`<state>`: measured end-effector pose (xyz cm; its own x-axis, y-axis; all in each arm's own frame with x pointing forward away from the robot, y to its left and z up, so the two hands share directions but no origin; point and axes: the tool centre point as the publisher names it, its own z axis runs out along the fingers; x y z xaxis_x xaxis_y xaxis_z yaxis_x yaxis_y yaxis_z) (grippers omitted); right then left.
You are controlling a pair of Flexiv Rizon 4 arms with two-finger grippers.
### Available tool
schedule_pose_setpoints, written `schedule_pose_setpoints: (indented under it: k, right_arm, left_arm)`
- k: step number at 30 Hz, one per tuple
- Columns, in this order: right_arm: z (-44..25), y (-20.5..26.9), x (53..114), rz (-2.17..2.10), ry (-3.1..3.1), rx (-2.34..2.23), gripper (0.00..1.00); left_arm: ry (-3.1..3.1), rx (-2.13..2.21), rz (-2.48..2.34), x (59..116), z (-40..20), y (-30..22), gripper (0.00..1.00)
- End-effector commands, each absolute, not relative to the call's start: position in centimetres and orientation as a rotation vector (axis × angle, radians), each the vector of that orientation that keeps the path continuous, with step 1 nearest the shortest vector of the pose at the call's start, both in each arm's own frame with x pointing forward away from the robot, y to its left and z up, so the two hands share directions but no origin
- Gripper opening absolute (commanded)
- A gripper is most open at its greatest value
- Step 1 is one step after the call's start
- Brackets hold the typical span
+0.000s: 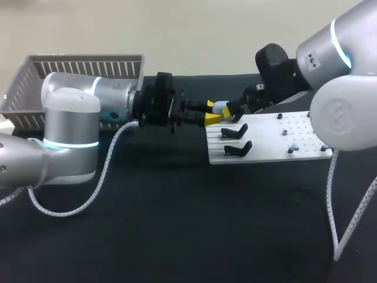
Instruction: Pick up each earbud case from the left stands, insert the matching earbuds, close the lid, and place the case in the box.
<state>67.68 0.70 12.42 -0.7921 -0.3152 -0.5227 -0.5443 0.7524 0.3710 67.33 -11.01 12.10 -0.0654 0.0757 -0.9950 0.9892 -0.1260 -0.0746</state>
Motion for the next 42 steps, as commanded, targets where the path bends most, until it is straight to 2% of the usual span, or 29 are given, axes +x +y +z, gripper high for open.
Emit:
schedule_pose_setpoints:
  k: [1, 16, 25, 42]
  right_arm:
    - [12.7, 0.8, 67.7, 0.708, 2.515, -0.645, 1.0]
    - [16.6, -0.3, 68.1, 0.624, 2.413, -0.636, 1.0]
    - [18.6, -2.4, 66.8, 0.388, 2.359, -0.692, 1.0]
    - [15.1, -11.2, 65.5, -0.049, 2.615, -0.66, 1.0]
  left_arm:
    - [1.249, 1.32, -1.319, 67.2, 12.0, -11.0, 0.0]
    - [1.249, 1.32, -1.319, 67.2, 12.0, -11.0, 0.0]
    - [1.213, 1.349, -1.259, 67.0, 12.5, -11.0, 0.0]
    - [1.174, 1.342, -1.249, 67.0, 12.4, -11.2, 0.0]
